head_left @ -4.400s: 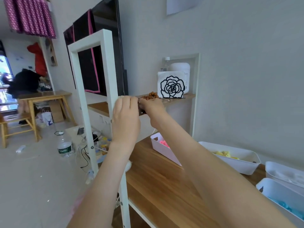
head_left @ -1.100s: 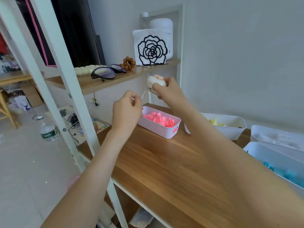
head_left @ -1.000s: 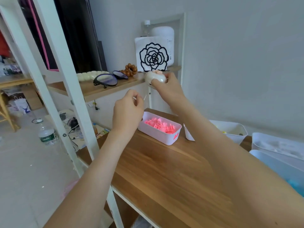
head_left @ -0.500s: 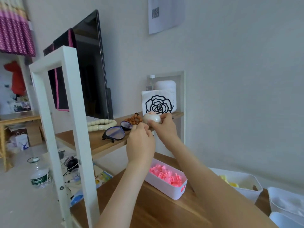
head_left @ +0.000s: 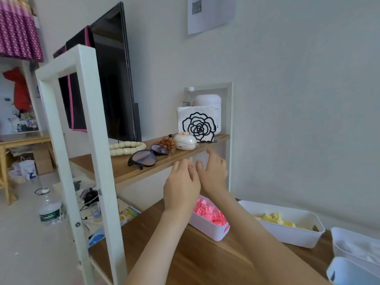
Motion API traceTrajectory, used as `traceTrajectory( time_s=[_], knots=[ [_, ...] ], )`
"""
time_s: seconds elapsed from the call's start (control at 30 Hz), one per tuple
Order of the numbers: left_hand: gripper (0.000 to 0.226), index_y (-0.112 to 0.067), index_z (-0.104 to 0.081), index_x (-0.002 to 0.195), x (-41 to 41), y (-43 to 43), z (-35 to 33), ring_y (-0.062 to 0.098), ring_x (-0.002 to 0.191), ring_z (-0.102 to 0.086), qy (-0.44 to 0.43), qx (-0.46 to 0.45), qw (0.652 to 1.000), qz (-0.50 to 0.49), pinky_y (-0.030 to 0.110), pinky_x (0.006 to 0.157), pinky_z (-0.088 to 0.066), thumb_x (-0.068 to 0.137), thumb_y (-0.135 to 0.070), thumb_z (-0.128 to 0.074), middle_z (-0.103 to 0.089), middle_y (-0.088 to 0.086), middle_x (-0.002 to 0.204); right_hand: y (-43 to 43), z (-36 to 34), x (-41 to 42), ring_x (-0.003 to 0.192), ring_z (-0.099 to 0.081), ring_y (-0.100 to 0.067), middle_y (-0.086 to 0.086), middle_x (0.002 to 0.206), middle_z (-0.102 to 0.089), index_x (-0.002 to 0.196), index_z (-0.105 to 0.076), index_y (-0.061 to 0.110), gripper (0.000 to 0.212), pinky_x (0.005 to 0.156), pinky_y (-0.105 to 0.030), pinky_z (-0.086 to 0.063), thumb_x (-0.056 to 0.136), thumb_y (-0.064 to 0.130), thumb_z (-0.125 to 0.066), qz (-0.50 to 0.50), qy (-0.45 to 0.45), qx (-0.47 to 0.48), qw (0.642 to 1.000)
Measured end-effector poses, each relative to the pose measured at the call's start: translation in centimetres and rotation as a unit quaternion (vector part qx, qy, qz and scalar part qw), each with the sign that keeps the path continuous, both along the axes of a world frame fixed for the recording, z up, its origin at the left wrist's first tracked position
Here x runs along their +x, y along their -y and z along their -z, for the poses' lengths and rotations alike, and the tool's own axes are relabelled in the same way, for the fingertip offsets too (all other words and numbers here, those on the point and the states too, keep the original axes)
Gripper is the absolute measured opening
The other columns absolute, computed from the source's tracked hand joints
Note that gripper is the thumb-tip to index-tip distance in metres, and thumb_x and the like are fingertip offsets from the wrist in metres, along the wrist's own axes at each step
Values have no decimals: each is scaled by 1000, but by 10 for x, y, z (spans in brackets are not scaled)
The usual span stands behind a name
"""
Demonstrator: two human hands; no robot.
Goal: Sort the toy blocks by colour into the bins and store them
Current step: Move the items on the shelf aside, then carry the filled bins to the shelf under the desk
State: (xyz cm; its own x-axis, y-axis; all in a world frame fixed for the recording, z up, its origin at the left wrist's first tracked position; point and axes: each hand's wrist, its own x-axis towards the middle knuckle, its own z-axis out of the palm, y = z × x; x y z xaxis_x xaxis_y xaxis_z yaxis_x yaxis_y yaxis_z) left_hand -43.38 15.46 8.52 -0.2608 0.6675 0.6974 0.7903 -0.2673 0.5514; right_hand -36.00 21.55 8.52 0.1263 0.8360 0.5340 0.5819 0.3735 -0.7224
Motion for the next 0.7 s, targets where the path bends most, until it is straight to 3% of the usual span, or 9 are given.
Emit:
traceTrajectory(
  time_s=[0.17, 0.3, 0.4, 0.47, 0.6, 0.7],
  knots=[
    [22, -13, -59, 107, -4, 2, 37, 15, 85, -56, -36, -135, 990, -1, 21, 64, -37, 98, -18, -40, -63, 4, 104, 10, 62, 20, 128, -32, -28, -6, 139, -44, 136, -35, 14, 45, 100, -39, -27, 94, 27, -41, -27, 202, -161, 966],
    [26, -13, -62, 105, -1, 14, 79, 14, 74, -63, 74, -298, 949, 68, 29, 67, -57, 95, -23, -40, -64, 2, 89, 22, 103, 23, 129, -35, -29, -8, 139, -45, 137, -41, 16, 44, 102, -38, -31, 96, 31, -39, -38, 356, -238, 903],
    [24, -11, -61, 104, 1, 25, 102, 10, 78, -56, 44, -298, 953, 43, 23, 66, -49, 97, -21, -41, -63, 1, 92, 32, 113, 21, 121, -47, -26, -7, 131, -52, 132, -47, 16, 39, 87, -31, -41, 94, 22, -51, -33, 356, -267, 895],
    [23, -10, -58, 106, -1, 33, 109, 9, 82, -50, 16, -283, 959, 23, 20, 67, -40, 98, -21, -40, -62, 3, 98, 40, 112, 23, 117, -51, -26, -8, 128, -54, 132, -46, 15, 39, 88, -31, -43, 93, 14, -52, -30, 359, -267, 894],
    [25, -11, -56, 104, 2, 46, 121, 17, 78, -65, 68, -348, 934, 51, 29, 70, -57, 99, -26, -37, -66, 6, 93, 57, 112, 29, 118, -51, -29, -11, 126, -55, 130, -48, 12, 37, 94, -35, -43, 93, 9, -46, -31, 362, -266, 893],
    [31, -10, -54, 114, 7, 52, 126, 17, 70, -68, 118, -402, 905, 66, 24, 60, -58, 100, -29, -34, -66, 6, 90, 73, 113, 33, 115, -53, -28, -11, 122, -58, 126, -51, 10, 33, 94, -34, -43, 94, 9, -44, -34, 350, -251, 902]
  ],
)
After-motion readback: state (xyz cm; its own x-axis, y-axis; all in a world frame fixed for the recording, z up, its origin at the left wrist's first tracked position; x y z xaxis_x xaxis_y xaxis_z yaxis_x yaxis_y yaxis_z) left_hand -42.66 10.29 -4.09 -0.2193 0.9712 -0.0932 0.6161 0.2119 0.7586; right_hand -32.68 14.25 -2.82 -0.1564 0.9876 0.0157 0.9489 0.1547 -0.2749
